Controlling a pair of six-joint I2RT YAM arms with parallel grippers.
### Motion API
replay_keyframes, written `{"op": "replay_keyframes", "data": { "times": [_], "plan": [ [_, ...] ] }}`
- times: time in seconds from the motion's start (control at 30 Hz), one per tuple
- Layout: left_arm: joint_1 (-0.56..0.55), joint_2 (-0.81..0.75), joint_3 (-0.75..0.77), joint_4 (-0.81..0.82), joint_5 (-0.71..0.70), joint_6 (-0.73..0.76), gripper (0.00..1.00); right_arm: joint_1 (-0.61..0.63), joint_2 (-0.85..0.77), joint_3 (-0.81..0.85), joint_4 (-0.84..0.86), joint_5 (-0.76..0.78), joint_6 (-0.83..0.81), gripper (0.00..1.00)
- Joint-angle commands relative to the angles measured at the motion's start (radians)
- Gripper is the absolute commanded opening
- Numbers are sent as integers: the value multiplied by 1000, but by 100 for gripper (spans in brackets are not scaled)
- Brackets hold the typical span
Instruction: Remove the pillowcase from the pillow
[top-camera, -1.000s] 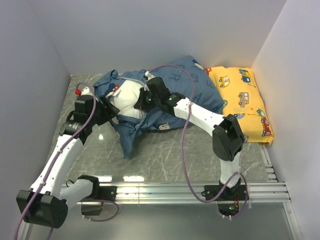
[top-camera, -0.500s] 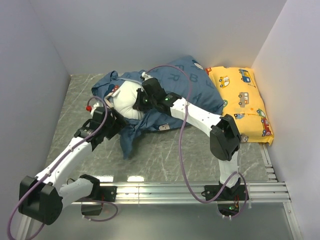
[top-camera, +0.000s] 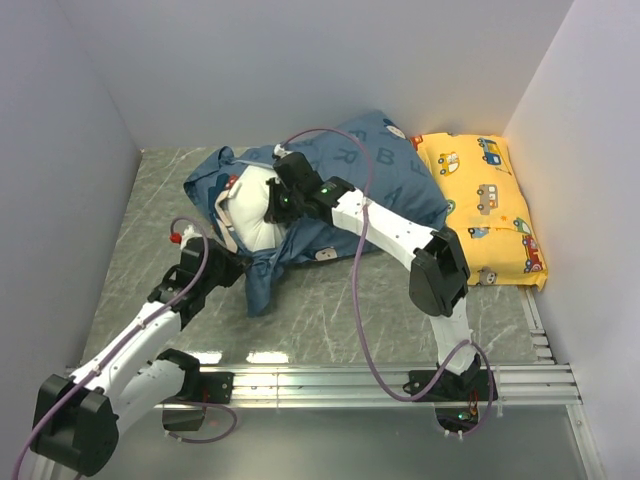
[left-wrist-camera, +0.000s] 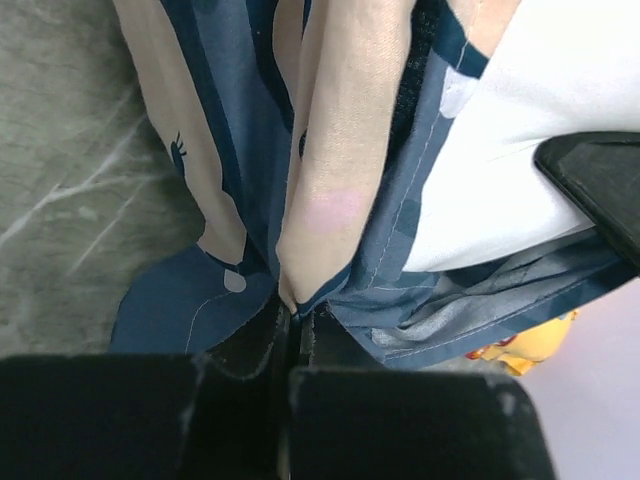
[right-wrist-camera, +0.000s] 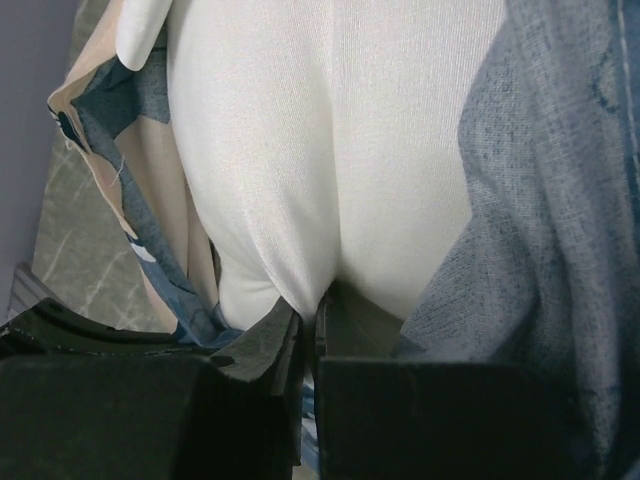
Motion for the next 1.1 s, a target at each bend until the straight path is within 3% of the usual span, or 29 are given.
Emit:
{"op": "replay_keyframes", "data": {
  "times": [0.0,0.27,0.53,0.57,0.67,0.7,0.83,0.97,1.07],
  "plan": [
    [-4,-13,-75,-161,38,-1,1,-100,-42,138,140,97,14,0],
    [-4,-116,-95,-219,67,-7,3,-154,-33,215,109,75,18,0],
    [-4,-168,-77,-282,74,8,5,-171,-42,134,141,72,21,0],
    [-4,-176,-75,-290,85,10,7,-172,-42,131,141,72,21,0],
    [-4,-213,-61,-314,82,16,25,-186,-42,118,144,68,21,0],
    [-4,-228,-54,-327,84,20,25,-188,-42,115,150,69,21,0],
    [-4,-231,-40,-337,84,26,20,-191,-43,95,158,68,24,0],
    [-4,-204,-43,-313,77,33,3,-191,-60,72,169,17,37,0],
    [-4,-182,-25,-256,97,36,1,-182,-114,-7,215,17,49,0]
  ]
}}
